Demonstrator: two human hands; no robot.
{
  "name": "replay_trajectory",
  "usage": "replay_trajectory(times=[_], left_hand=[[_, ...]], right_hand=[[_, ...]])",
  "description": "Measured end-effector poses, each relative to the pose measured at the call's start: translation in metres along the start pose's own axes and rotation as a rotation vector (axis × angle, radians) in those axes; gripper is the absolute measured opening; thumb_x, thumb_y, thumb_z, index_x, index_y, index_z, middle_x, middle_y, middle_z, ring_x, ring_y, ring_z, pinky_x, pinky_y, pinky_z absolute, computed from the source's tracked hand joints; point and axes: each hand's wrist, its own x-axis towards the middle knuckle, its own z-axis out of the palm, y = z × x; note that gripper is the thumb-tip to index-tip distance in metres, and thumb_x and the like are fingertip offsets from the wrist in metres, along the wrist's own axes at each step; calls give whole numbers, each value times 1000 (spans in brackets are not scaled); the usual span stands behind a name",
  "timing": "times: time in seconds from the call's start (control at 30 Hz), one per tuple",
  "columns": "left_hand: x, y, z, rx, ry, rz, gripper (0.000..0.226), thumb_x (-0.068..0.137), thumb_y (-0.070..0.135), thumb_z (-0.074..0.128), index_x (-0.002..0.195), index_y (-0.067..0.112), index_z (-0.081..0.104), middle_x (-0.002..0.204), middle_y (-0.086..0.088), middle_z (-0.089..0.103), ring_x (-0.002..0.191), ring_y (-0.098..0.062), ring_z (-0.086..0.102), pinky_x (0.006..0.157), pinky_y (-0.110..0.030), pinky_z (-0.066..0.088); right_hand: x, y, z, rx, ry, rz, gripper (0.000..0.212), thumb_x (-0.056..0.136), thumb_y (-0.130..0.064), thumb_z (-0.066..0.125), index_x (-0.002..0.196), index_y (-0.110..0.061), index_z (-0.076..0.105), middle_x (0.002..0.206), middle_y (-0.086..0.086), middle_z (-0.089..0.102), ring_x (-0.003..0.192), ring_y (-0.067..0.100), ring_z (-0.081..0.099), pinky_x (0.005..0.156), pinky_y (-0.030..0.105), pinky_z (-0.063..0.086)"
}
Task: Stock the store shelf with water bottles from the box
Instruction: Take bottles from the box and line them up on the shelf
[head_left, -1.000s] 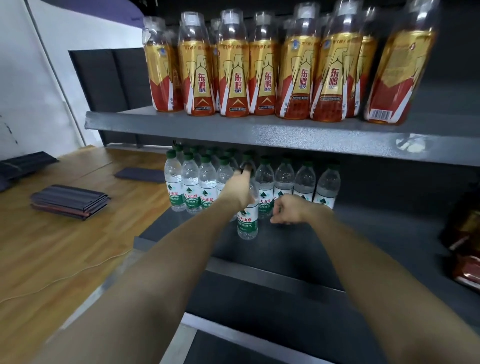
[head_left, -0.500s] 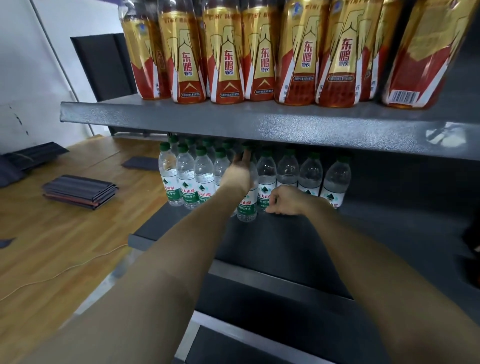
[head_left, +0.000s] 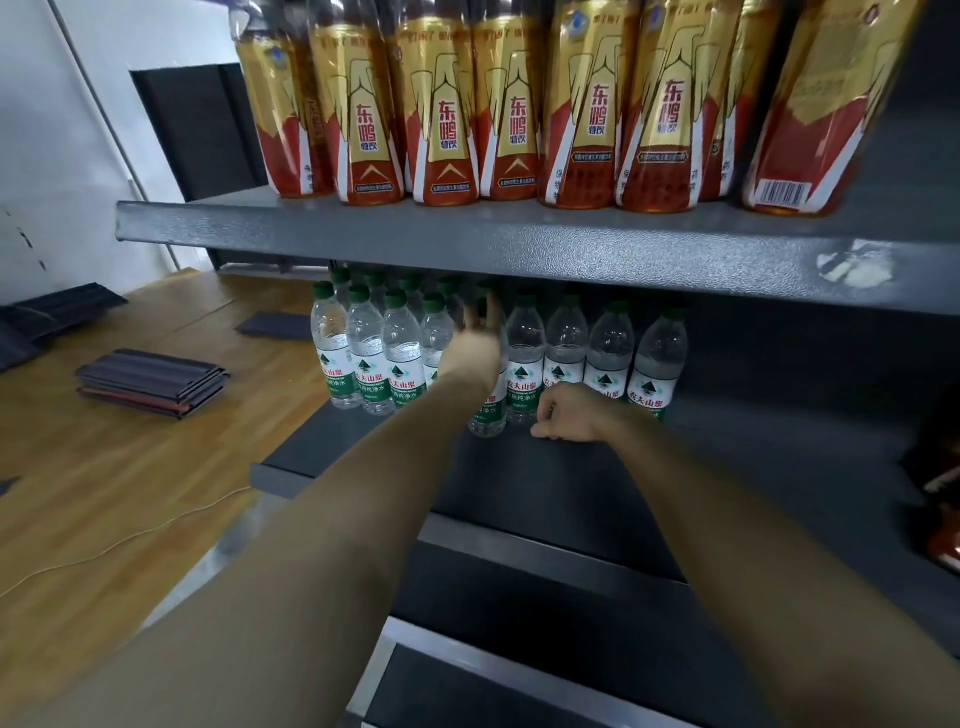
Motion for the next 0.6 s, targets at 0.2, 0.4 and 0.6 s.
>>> replay_trajectory(times=[0.2,0.4,0.6], left_hand=[[-37,-9,-15,55,73,49,85,83,-12,54,154,20,18,147,-21,33,122,-37,50,91,-44,53],[-90,-38,-19,134,-74,100,45,92,10,52,136,15,45,127,-12,54,108,-32,59,82,-43,51],[-150,-72,-4,154,-233,115,29,92,18,48,120,16,57,117,-10,62,106,-32,62,83,-42,51]], right_hand=[[-27,-12,6,9,-22,36,15,86,-31,74,86,-18,68,85,1,73,83,19,69,81,38,57],[-65,-40,19,-25,-19,76,18,89,-34,71,94,-16,68,89,0,73,84,16,69,77,34,57],[-98,-85,50,-30,-45,101,18,87,-33,73,92,-16,67,90,2,74,83,19,71,83,41,60]])
